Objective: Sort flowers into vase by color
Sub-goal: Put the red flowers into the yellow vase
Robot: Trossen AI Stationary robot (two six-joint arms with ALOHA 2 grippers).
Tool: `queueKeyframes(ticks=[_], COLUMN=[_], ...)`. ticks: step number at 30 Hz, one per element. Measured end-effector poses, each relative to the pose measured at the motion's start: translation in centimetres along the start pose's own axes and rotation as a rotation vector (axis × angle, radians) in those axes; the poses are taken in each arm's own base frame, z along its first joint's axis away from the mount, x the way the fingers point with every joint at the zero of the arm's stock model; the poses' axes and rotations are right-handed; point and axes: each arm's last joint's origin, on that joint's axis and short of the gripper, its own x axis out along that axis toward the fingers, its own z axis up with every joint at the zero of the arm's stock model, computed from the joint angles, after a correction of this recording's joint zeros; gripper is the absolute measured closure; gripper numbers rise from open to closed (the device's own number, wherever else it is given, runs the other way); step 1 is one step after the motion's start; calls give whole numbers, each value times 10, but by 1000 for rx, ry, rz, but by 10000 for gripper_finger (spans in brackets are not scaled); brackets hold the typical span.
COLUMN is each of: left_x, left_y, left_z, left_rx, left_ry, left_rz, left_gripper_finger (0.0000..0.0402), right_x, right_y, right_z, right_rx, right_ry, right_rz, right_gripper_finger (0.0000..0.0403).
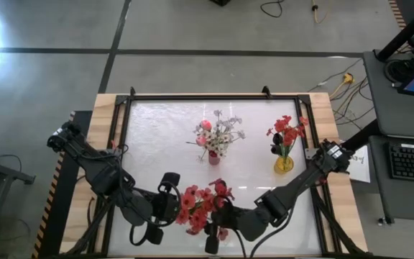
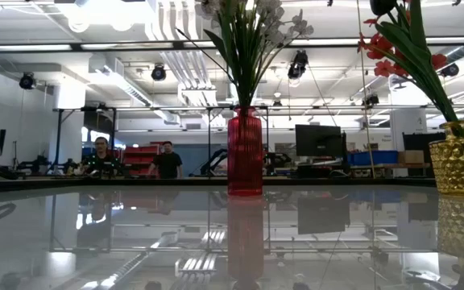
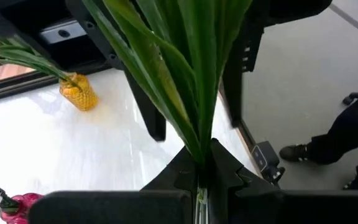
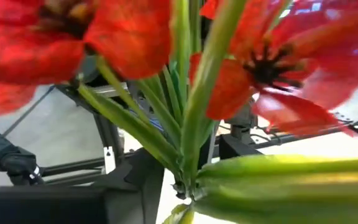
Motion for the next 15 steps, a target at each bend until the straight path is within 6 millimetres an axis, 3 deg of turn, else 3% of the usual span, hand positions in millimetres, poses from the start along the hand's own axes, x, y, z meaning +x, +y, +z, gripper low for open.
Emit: queueKeyframes(ticks=[9,15], left_x=[9,4], left_y=[-1,5], left_z=[-5,-13], left_rx=[-19,-95], left_ry=[50,159], left_rz=[18,52], left_gripper_finger=[391,336], right_x=[3,-1], right_y=[-4,-4], right_z=[-6,-12], right_rx=[-13,15], right_ry=[46,80], right_rz=[-9,-78], right_gripper_finger=[380,390])
